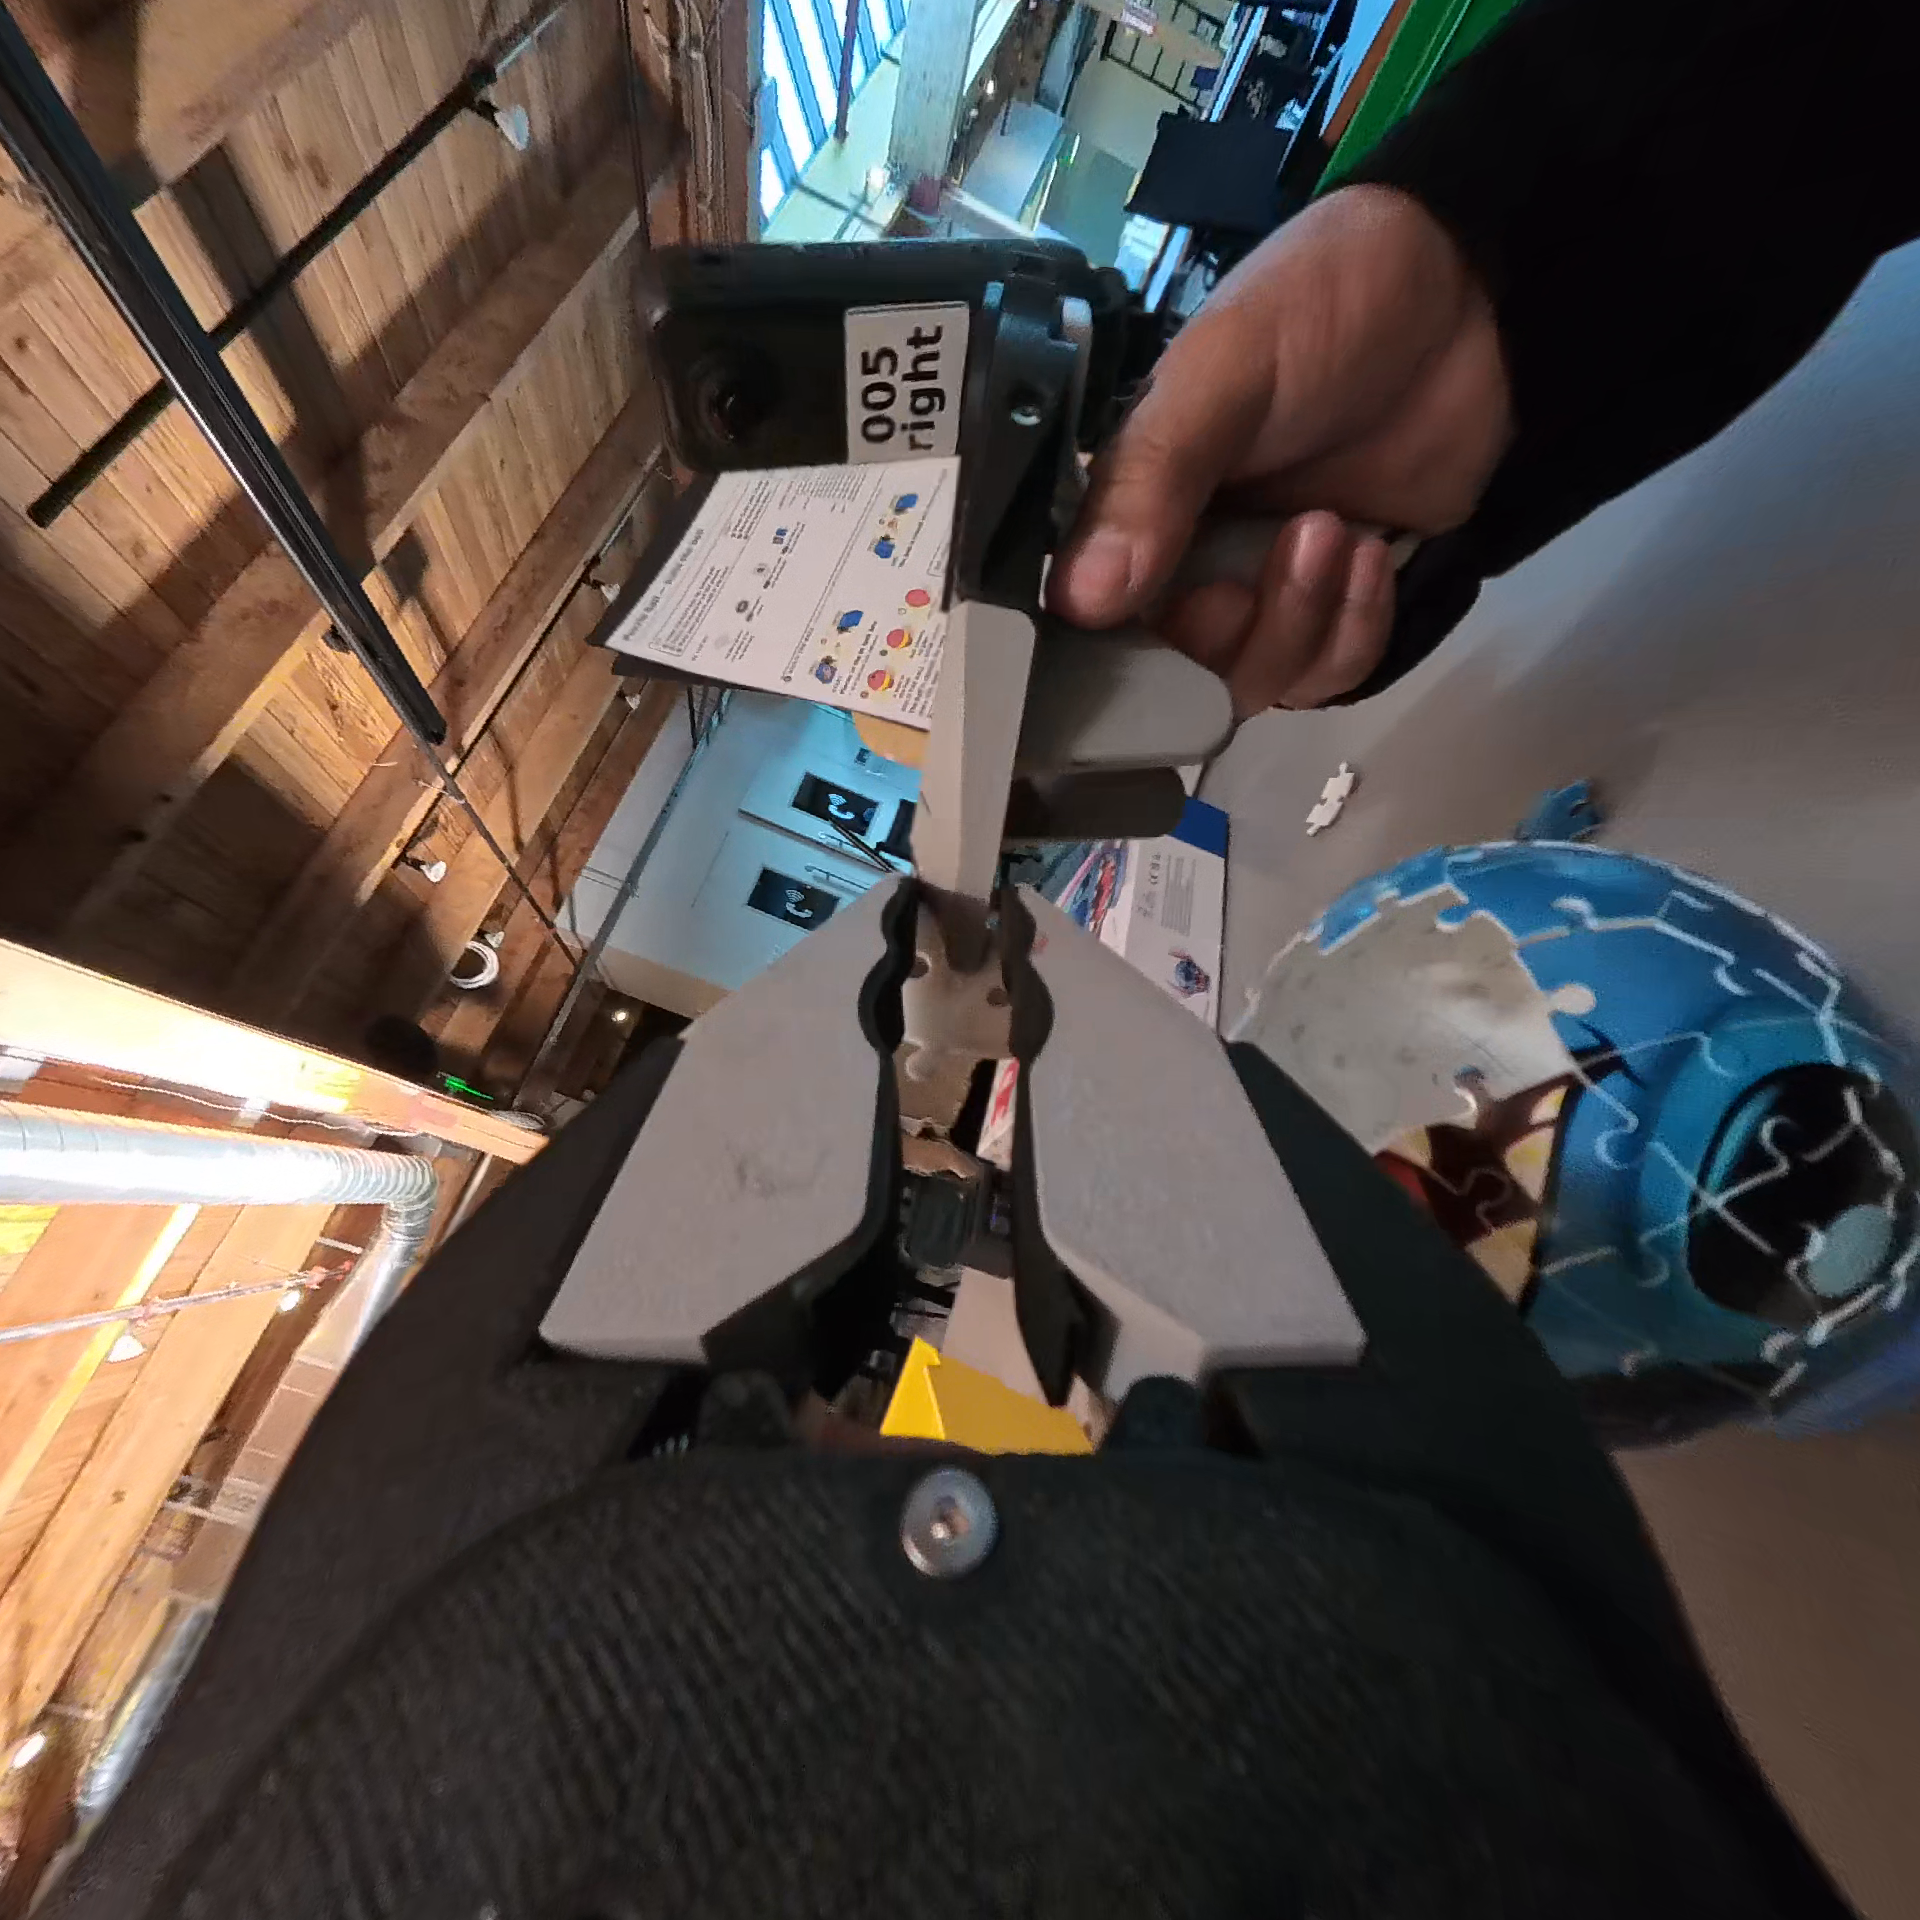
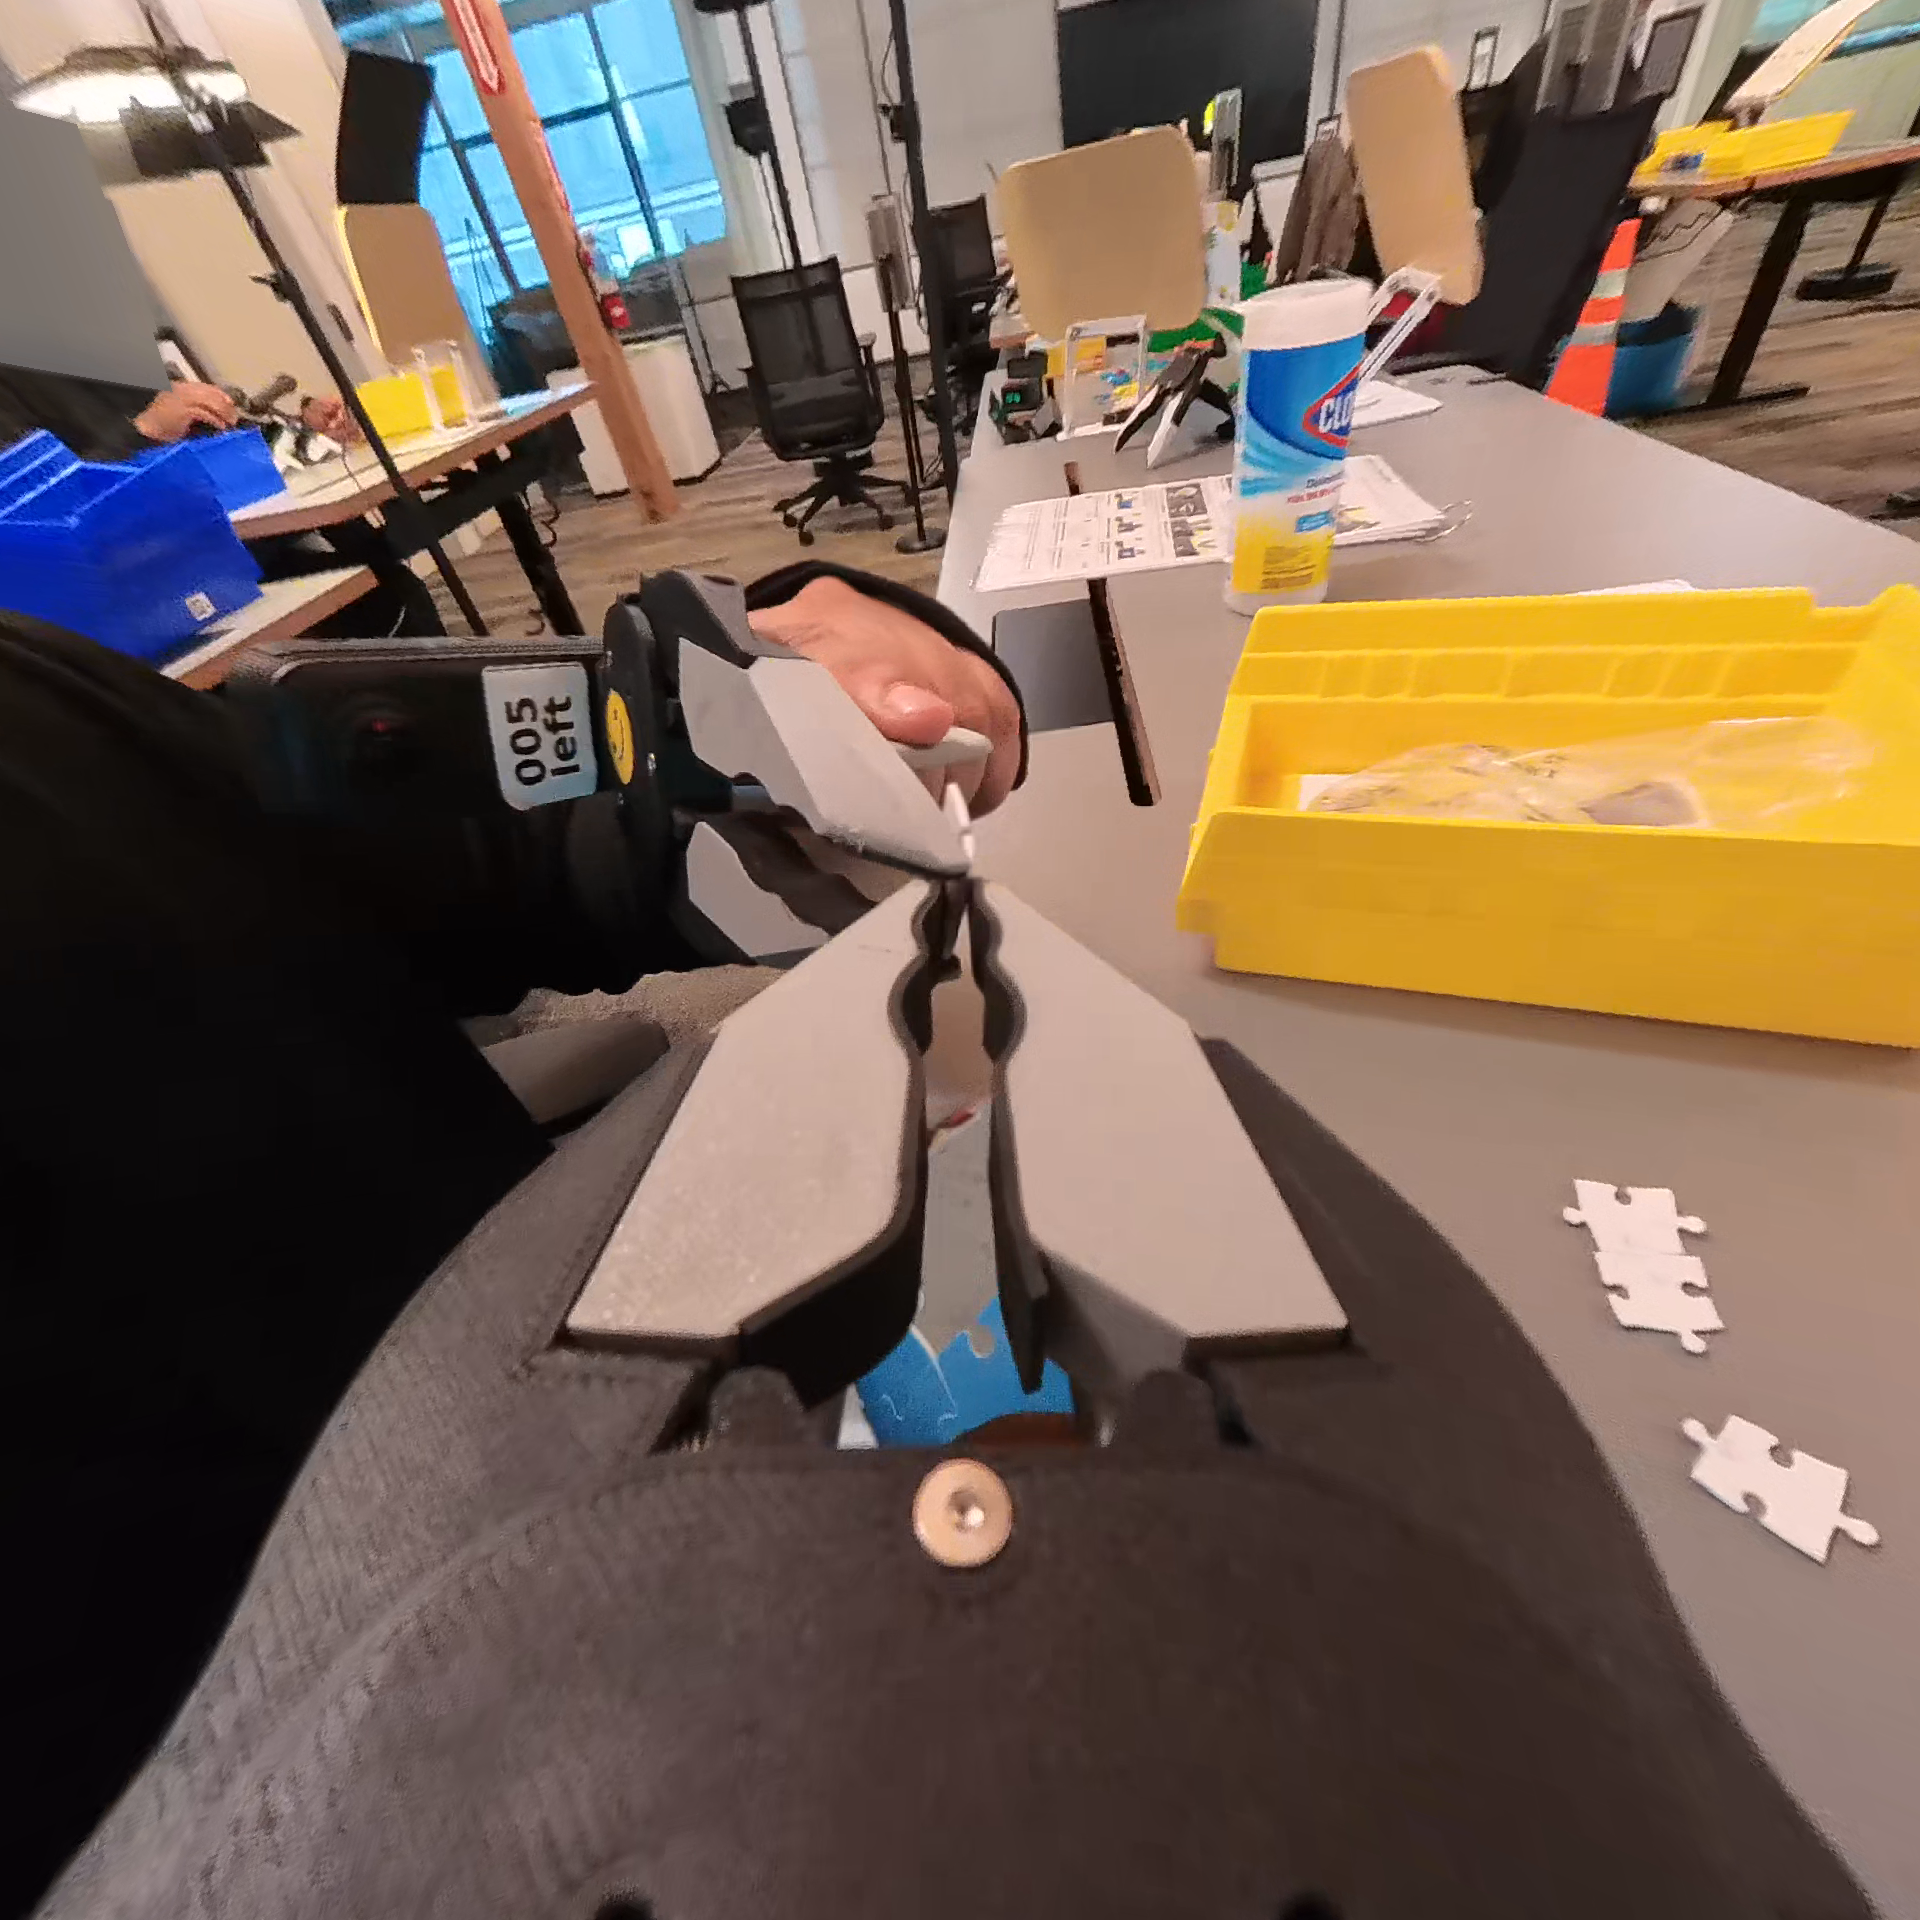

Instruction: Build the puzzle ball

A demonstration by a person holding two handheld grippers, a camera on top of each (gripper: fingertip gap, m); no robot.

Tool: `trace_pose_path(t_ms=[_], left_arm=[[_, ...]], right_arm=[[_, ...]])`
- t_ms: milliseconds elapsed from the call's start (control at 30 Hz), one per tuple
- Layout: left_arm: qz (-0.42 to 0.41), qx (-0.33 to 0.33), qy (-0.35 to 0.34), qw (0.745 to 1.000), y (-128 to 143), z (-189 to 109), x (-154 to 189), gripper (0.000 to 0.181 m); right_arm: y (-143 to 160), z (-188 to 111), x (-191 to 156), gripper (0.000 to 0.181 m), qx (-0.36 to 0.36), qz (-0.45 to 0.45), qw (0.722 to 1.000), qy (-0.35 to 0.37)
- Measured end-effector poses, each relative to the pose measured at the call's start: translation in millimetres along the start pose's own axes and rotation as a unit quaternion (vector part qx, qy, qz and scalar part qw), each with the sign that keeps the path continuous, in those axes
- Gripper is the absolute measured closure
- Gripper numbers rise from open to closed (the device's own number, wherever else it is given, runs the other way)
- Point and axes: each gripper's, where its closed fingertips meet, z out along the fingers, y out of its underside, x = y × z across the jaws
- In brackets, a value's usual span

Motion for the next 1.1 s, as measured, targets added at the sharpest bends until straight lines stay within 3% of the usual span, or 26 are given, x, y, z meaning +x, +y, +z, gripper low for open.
trace_pose_path(t_ms=[133, 233, 367, 433, 567, 667, 800, 867, 933, 1033, 1100], left_arm=[[-0.060, 0.010, 0.001, 0.998, -12.3, -8.8, -7.8, 0.171], [-0.155, -0.003, -0.013, 0.988, -3.0, -24.6, -24.9, 0.178], [-0.332, -0.016, 0.056, 0.942, 12.4, -33.3, -16.7, 0.166], [-0.375, -0.019, 0.080, 0.923, 18.0, -29.0, -13.3, 0.155], [-0.377, 0.000, 0.094, 0.921, 25.2, -13.2, -15.5, 0.159], [-0.372, 0.021, 0.105, 0.922, 32.0, -8.4, -15.6, 0.181], [-0.385, 0.035, 0.117, 0.915, 43.8, -8.9, -4.2, 0.180], [-0.404, 0.031, 0.126, 0.906, 52.2, -9.7, 3.6, 0.165], [-0.403, 0.045, 0.128, 0.905, 54.7, -12.2, 8.5, 0.179], [-0.356, 0.034, 0.104, 0.928, 63.5, -12.1, 12.5, 0.181], [-0.267, 0.026, 0.077, 0.960, 65.5, -13.3, 17.3, 0.181]], right_arm=[[-4.6, -11.7, -0.8, 0.181, 0.021, -0.027, 0.999, 0.036], [-6.0, -25.8, -2.2, 0.181, 0.030, -0.084, 0.994, 0.056], [-0.1, -36.4, -10.9, 0.181, 0.019, -0.253, 0.965, 0.064], [0.7, -35.1, -9.7, 0.181, 0.013, -0.319, 0.946, 0.061], [-9.0, -19.0, 6.0, 0.181, -0.001, -0.346, 0.937, 0.041], [-16.9, -11.4, 20.2, 0.181, 0.007, -0.371, 0.928, 0.036], [-8.8, -3.6, 25.2, 0.181, 0.010, -0.390, 0.921, 0.008], [-0.5, 3.2, 31.1, 0.181, -0.002, -0.404, 0.915, 0.012], [8.4, 10.5, 32.1, 0.181, -0.012, -0.413, 0.911, 0.003], [17.3, 15.9, 36.4, 0.181, -0.028, -0.419, 0.908, -0.005], [24.8, 17.3, 38.8, 0.181, -0.044, -0.427, 0.903, -0.005]])
